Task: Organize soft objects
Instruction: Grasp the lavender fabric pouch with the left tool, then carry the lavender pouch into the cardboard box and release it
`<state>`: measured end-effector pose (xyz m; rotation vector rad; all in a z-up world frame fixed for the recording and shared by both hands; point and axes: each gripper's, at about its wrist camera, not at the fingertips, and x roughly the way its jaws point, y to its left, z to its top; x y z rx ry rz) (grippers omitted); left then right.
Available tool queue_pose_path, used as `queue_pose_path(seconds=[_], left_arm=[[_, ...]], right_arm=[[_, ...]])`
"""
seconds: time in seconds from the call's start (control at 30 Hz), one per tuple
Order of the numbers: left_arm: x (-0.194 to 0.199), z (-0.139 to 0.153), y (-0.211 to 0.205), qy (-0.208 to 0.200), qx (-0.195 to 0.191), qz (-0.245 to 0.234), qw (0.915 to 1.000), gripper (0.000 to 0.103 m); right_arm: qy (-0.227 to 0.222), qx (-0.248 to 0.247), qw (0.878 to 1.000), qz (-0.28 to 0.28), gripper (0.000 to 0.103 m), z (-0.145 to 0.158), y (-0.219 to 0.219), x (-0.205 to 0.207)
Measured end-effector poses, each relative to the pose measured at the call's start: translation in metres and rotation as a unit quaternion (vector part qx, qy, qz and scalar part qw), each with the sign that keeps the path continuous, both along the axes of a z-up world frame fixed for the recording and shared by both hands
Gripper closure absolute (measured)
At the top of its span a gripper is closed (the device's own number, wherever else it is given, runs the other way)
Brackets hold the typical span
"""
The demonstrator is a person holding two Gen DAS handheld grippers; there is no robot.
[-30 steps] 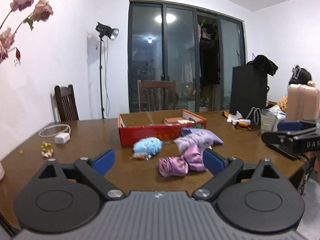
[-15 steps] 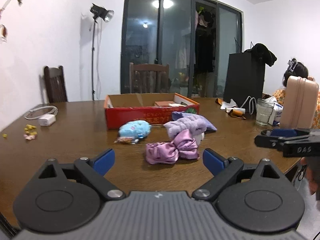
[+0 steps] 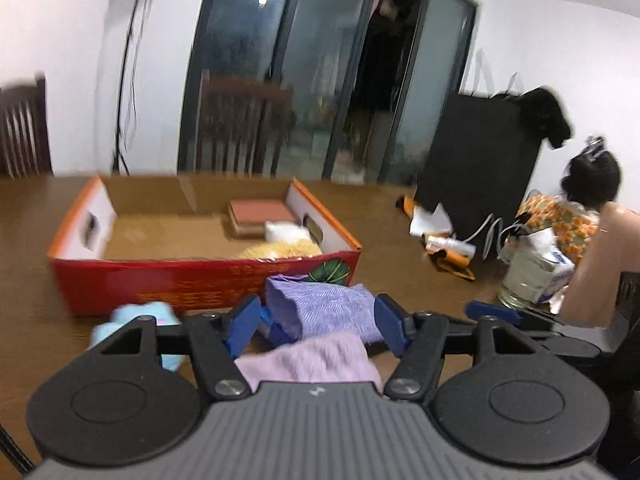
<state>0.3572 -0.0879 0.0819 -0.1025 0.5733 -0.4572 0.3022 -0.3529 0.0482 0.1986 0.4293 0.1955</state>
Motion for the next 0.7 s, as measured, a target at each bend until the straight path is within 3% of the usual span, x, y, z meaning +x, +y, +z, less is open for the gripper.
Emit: queue_pose_path(seconds=[0.13,0.2,0.3,0.43,0.53,0.6,0.7], left_arm=[[0.052,-0.028,-0.016,0.086,0.002,0.018,0.9961,0.054],[0.066,-0.042,-0.017,0.124,-0.009,0.017,0.9921,0.054],[0.076,-0.058,-0.016,0.164,-0.025,0.017,0.986,0.064],[0.076,-0.061,-0.014,0.158,-0.034,0.027,0.9865,0.074],[0.072,-0.061,-0.013,0.15,-0.033,0.03,0.9876,0.076],[0.07,-0.058,-0.015,0.145,-0.028,0.03,0.9886,0.078],[0.065,-0.05,-0.017,0.134,-0.022,0.028,0.9903,0.084]], right_arm=[[0.054,0.012,0.998,0.014,0.024,-0.01,-0.005,0.072],[0.069,0.008,0.997,0.016,0.025,-0.017,-0.003,0.091],[0.086,0.0,0.996,0.02,0.025,-0.03,0.001,0.107],[0.095,0.001,0.995,0.04,0.028,-0.042,0.005,0.112],[0.097,0.006,0.994,0.058,0.041,-0.044,0.008,0.111],[0.097,0.014,0.992,0.074,0.058,-0.045,0.009,0.11],[0.089,0.02,0.993,0.074,0.061,-0.041,0.009,0.106]])
